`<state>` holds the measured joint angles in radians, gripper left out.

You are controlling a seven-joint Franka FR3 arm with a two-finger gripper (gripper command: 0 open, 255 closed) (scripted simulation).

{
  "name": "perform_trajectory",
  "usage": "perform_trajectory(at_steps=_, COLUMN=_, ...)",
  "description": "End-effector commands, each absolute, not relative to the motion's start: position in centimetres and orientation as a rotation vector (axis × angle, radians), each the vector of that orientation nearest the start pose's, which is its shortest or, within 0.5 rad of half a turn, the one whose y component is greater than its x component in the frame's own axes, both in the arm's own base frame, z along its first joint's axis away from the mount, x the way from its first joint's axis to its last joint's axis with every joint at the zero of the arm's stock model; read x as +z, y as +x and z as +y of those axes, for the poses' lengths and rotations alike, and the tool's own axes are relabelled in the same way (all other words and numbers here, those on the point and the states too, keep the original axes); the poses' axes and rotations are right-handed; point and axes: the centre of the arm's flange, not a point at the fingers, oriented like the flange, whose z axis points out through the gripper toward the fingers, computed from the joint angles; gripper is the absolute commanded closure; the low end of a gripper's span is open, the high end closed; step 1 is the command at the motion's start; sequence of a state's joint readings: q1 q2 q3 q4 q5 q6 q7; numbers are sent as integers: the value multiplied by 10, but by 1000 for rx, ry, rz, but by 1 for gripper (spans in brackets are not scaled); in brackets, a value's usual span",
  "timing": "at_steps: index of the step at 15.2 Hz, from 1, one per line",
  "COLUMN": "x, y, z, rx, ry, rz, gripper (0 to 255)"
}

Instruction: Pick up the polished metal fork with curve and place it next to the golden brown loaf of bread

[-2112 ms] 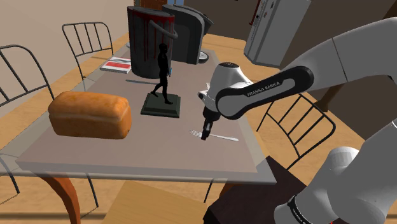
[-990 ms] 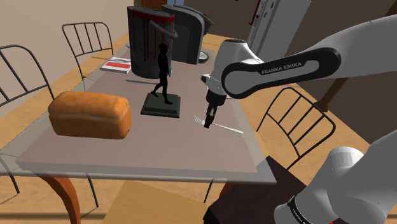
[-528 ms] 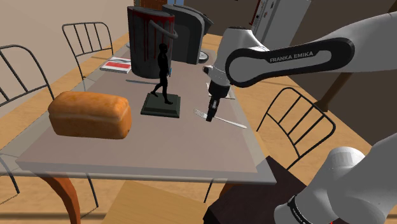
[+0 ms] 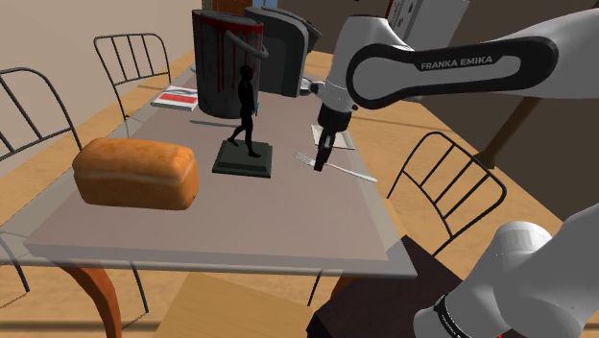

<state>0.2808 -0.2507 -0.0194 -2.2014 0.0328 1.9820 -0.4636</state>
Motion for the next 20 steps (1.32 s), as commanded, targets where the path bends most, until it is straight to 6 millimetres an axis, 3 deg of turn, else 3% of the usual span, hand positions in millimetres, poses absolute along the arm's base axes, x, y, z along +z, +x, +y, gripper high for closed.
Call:
perform_trajectory(at_steps=1, x=500, y=462, z=126, rx=-53, ry=-2914, rz=-1085, gripper=255)
perform_trajectory(at_steps=13, x=558, y=462, z=126, rx=-53, ry=-2914, rz=-1085, gripper=255)
perform_trajectory(at_steps=20, x=558, y=469, z=218, rx=-53, ry=-2914, rz=-1085, gripper=255)
